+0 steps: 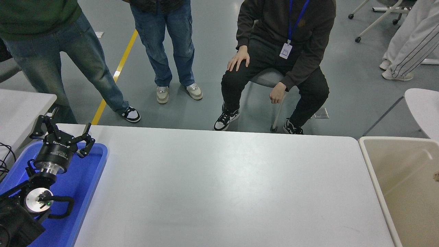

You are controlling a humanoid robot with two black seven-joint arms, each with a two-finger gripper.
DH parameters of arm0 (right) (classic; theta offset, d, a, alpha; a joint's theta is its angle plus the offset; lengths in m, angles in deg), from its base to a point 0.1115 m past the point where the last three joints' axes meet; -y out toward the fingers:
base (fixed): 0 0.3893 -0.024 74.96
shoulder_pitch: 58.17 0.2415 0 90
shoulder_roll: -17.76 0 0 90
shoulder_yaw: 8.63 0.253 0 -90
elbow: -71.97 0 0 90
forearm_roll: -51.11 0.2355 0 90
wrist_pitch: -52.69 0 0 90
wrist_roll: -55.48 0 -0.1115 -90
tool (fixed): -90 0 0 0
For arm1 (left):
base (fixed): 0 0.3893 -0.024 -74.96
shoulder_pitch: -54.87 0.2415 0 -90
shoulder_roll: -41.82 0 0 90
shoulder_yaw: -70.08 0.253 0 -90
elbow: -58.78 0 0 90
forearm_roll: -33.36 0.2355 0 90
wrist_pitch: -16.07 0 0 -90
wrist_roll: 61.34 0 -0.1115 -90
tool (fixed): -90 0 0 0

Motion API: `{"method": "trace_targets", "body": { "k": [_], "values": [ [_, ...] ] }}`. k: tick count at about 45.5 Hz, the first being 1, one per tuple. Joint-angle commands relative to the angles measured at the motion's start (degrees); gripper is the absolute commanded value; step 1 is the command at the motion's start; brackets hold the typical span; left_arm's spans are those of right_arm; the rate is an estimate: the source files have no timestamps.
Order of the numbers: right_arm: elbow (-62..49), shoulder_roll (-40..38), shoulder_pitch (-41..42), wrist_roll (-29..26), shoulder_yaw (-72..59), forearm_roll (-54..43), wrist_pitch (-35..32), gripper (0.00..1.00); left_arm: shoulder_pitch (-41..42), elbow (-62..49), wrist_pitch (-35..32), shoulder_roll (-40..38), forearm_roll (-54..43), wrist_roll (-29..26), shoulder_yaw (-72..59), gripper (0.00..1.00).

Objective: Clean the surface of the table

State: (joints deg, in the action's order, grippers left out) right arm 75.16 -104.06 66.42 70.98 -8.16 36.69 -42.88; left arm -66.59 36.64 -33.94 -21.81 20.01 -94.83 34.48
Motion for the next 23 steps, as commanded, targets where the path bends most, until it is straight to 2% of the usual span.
{"method": "trace_targets", "body": {
  "k": [1, 23],
  "values": [
    [-3.5, 3.3, -1.8, -0.3, 0.3, 5.0, 1.1, 0.00, 0.0, 0.0, 0.0, 0.0, 0.0, 0.0, 0.0, 1.00],
    [-3.5, 5.3, -2.2, -1.5, 1.6, 7.8, 4.5, 0.00, 0.0, 0.0, 0.0, 0.0, 0.0, 0.0, 0.0, 1.00]
  ]
}}
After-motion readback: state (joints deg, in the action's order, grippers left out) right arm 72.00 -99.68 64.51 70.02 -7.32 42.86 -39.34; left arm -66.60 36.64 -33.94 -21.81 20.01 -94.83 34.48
